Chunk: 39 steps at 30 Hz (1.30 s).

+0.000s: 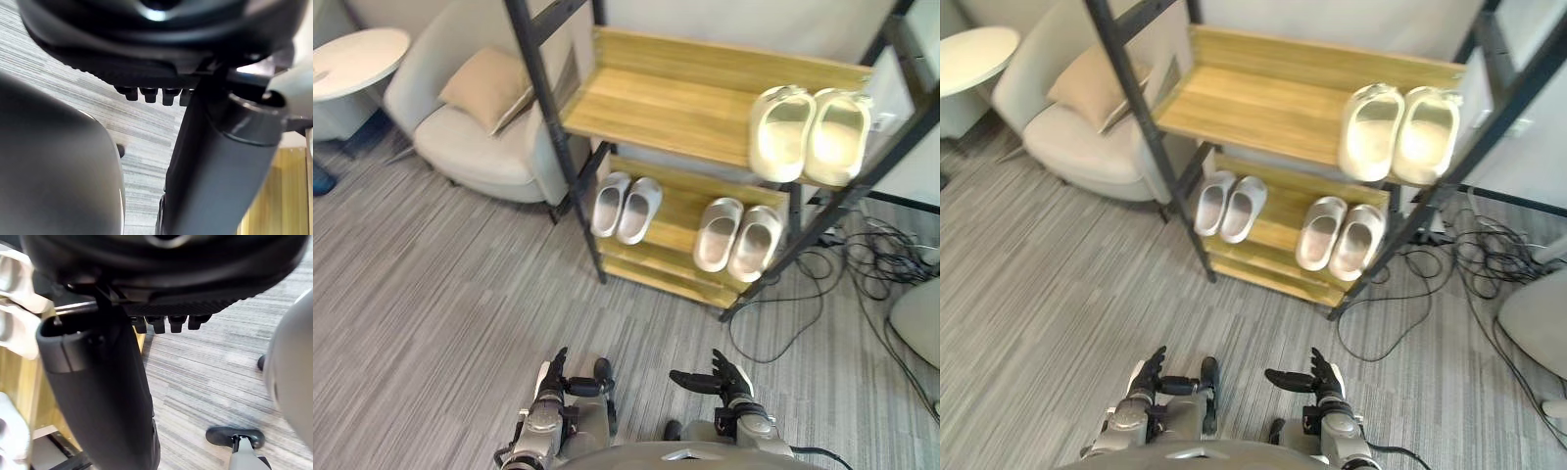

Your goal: Organize the slippers on the shoe rack

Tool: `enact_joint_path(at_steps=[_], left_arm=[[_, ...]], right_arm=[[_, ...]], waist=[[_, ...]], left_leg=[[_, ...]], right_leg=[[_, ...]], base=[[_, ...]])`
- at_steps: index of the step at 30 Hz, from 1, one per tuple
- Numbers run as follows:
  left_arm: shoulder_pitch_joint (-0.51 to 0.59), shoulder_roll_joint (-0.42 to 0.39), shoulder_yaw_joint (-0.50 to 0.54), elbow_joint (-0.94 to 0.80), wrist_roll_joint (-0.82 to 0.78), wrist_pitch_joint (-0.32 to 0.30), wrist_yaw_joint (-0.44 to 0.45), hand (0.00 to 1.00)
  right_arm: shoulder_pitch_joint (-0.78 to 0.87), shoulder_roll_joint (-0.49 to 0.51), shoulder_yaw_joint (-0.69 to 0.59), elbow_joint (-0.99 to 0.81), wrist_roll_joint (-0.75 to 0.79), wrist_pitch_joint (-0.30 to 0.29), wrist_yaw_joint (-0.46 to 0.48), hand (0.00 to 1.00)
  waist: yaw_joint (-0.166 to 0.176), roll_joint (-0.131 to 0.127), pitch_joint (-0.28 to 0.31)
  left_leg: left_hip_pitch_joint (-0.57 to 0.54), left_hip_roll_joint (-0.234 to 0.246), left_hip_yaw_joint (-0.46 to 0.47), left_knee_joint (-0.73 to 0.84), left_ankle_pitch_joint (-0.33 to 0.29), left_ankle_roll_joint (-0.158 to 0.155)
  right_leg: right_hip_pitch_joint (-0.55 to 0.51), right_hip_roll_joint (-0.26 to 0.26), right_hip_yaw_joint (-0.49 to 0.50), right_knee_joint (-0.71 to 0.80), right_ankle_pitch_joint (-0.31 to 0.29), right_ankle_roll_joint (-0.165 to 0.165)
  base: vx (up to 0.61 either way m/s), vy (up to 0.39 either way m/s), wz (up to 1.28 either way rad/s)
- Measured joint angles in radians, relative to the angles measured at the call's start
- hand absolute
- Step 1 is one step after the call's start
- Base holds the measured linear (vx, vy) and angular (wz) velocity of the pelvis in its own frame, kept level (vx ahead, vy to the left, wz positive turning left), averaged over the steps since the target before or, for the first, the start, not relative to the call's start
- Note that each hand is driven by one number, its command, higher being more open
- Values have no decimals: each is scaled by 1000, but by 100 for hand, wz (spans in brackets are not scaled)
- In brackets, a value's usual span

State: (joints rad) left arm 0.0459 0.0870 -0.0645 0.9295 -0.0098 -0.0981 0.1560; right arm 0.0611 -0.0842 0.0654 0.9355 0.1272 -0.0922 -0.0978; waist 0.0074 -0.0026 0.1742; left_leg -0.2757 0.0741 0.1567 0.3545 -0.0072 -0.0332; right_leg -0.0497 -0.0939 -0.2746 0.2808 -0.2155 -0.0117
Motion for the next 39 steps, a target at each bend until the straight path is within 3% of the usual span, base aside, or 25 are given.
enact_joint_path(at_steps=[2, 3, 4, 5, 7, 12, 14, 16, 17, 18, 19, 22, 25, 28, 29, 30, 31, 33, 34, 35, 36, 37, 39], left_arm=[[-10, -8, -7, 35, 6, 0, -1, 100], [-13, -8, -9, 40, 8, 1, -2, 100], [-18, -3, -21, 41, 17, 2, -4, 100], [-18, 7, -38, 41, 20, 3, -8, 100], [0, 22, -42, 41, 20, 2, -9, 100], [13, 25, -68, 43, 21, 2, -12, 100], [16, 29, -63, 47, 20, 2, -13, 100], [17, 35, -30, 47, 19, 1, -15, 100], [16, 33, -29, 50, 19, 0, -13, 100], [16, 24, -31, 57, 19, -2, -8, 100], [12, 26, -31, 56, 19, -2, -8, 100], [8, 28, -26, 60, 18, 1, -10, 100], [6, 19, -25, 75, 18, 0, -7, 100], [10, 18, -24, 78, 18, 0, -6, 100], [18, 17, -7, 78, 19, -1, -8, 100], [19, 17, -3, 78, 19, -2, -9, 100], [22, -3, 24, 82, 18, -5, -6, 100], [22, -25, 59, 83, 19, -5, -10, 100], [22, -30, 88, 76, 20, -6, -15, 100], [22, -36, 120, 68, 19, -9, -12, 100], [22, -38, 131, 59, 19, -10, -10, 100], [23, -44, 152, 42, 18, -10, -5, 100], [14, -36, 159, 22, 18, -11, -7, 100]], right_arm=[[-1, -11, -15, 23, -1, 3, 0, 100], [-1, -11, -16, 23, -1, 3, 0, 100], [0, 2, -33, 24, -3, 4, 1, 100], [4, 17, -50, 24, -2, 4, 0, 100], [10, 44, -45, 21, -5, 0, 2, 100], [-9, 57, -45, 33, -8, 3, 9, 100], [-20, 67, -46, 43, -8, 5, 10, 100], [-11, 69, -47, 53, -10, 8, 10, 100], [-11, 66, -46, 53, -10, 10, 12, 100], [-13, 47, -47, 43, -12, 14, 18, 100], [-6, 43, -47, 41, -12, 13, 20, 100], [-10, 45, -45, 32, -12, 6, 23, 100], [-25, 18, -39, 30, -12, 5, 27, 100], [-28, 12, -22, 18, -12, 4, 28, 100], [-22, 13, -16, 17, -12, 4, 30, 100], [-19, 14, -15, 17, -12, 3, 31, 100], [-30, 7, -13, 12, -11, 3, 33, 100], [-38, 24, -14, -5, -11, -1, 32, 100], [-39, 33, -6, -9, -11, 4, 35, 100], [-34, 44, 3, -21, -10, 5, 34, 100], [-29, 50, 6, -29, -10, 5, 34, 100], [-21, 63, 10, -36, -10, 5, 33, 100], [-35, 78, 16, -35, -10, 5, 31, 100]], waist=[[-17, 18, -9], [-17, 20, -11], [-17, 12, -7], [-15, -11, -13], [-18, -32, -29], [-14, -18, -47], [-10, -25, -44], [-14, -52, -45], [-10, -52, -44], [-16, -27, -44], [-24, -27, -43], [-26, -33, -34], [-34, -14, -19], [-39, -14, -8], [-43, -27, -11], [-45, -28, -12], [-27, 0, -17], [-30, 14, -9], [-33, 13, -6], [-31, 7, 0], [-30, 6, 2], [-19, 10, 3], [-6, -2, 3]], left_leg=[[71, 52, 95, 1, -97, 5], [75, 57, 112, -8, -99, 4], [93, 56, 187, -59, -99, 18], [117, 28, 174, -109, -79, 22], [172, -28, 148, -229, -22, 34], [243, -113, 85, -443, 88, 80], [244, -139, 75, -440, 70, 97], [227, -172, 69, -344, -14, 121], [224, -176, 59, -327, -28, 127], [232, -180, -24, -251, -84, 155], [232, -170, -75, -231, -106, 161], [261, -167, -189, -230, -116, 172], [345, -163, -313, -262, -136, 160], [410, -168, -388, -275, -163, 114], [452, -172, -436, -270, -195, 66], [456, -172, -441, -267, -199, 61], [450, -137, -452, -231, -218, 28], [427, -132, -435, -148, -214, -14], [373, -137, -383, 25, -210, -111], [305, -124, -298, 217, -202, -135], [276, -100, -239, 299, -214, -124], [222, -25, -121, 427, -245, -81], [147, 57, 10, 442, -299, -44]], right_leg=[[4, -15, -89, -16, 12, 13], [5, -16, -100, -15, 14, 15], [26, -18, -147, -29, 19, 28], [54, -26, -172, -62, 27, 46], [90, -46, -195, -105, 43, 71], [104, -83, -265, -116, 43, 106], [106, -117, -285, -84, 21, 138], [125, -196, -314, 34, -10, 205], [118, -207, -305, 75, -11, 205], [30, -241, -166, 331, 17, 136], [-7, -191, -74, 375, -38, 126], [-93, -80, 19, 370, -103, 76], [-205, 26, 72, 240, -92, 77], [-269, 64, 110, 78, 30, 65], [-276, 66, 128, 16, 215, 26], [-275, 65, 129, 16, 230, 1], [-247, 82, 102, 14, 202, -30], [-207, 85, 67, 3, 165, -48], [-140, 86, 57, -42, 153, -52], [-63, 89, 53, -93, 138, -49], [-26, 93, 52, -113, 124, -43], [28, 105, 36, -140, 115, -48], [82, 93, 24, -166, 112, -51]], base=[[-31, 135, 105], [-49, 196, 105], [-57, 196, 89], [-46, 152, 89], [-19, 134, 57], [-19, 123, 46], [11, 124, 42], [88, 114, 58], [153, 181, 108], [204, 183, 127], [262, 186, 143], [248, 19, 116], [395, -56, 132], [462, -124, 115], [502, -160, 105], [445, -138, 107], [558, -173, 49], [537, -163, 54], [495, -154, 56], [481, -143, 56], [434, -119, 39], [308, -69, 23], [363, -8, 18]])
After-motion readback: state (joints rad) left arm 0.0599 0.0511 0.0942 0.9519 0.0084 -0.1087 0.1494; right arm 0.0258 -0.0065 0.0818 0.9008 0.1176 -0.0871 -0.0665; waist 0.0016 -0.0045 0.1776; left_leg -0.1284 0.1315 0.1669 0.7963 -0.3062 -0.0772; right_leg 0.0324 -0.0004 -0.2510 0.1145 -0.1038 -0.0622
